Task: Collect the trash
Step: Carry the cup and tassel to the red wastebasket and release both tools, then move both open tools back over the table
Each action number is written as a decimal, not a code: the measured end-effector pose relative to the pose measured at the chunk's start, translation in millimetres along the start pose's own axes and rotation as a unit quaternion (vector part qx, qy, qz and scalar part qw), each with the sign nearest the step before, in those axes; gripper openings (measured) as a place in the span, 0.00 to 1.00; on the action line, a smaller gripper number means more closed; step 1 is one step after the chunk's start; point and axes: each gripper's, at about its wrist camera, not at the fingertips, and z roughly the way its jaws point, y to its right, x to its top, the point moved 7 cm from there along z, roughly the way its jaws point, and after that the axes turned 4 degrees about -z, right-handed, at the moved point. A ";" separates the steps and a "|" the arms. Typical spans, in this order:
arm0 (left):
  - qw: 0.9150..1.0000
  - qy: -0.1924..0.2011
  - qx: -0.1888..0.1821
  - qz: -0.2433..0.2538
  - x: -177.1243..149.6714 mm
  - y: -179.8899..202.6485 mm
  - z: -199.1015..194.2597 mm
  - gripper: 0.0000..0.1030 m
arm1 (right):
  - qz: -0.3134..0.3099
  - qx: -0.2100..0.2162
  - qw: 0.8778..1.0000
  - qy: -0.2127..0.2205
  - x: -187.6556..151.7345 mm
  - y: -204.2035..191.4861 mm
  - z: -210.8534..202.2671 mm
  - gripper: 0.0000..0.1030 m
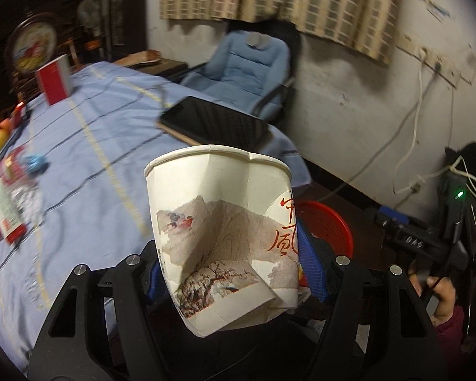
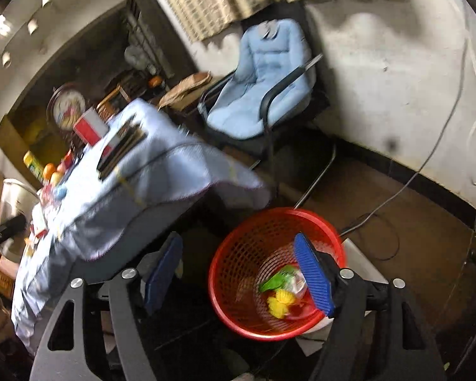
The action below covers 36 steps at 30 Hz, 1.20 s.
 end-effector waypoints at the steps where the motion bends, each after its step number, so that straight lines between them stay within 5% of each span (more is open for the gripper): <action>1: 1.000 -0.006 -0.006 0.009 1.2 9.2 7.3 0.66 | 0.008 0.000 1.000 0.008 1.6 4.9 -5.6 0.73; 15: 0.991 -0.084 -0.061 0.088 5.2 107.0 97.5 0.68 | 0.045 -0.009 0.998 0.030 4.6 41.8 -25.3 0.75; 20: 0.990 -0.085 -0.038 0.108 -1.0 118.8 110.3 0.88 | 0.051 -0.008 0.998 0.023 1.5 49.6 -21.2 0.75; 36: 0.996 -0.027 0.047 0.075 8.0 61.1 66.4 0.93 | 0.019 0.016 0.999 0.029 7.8 14.8 -30.7 0.78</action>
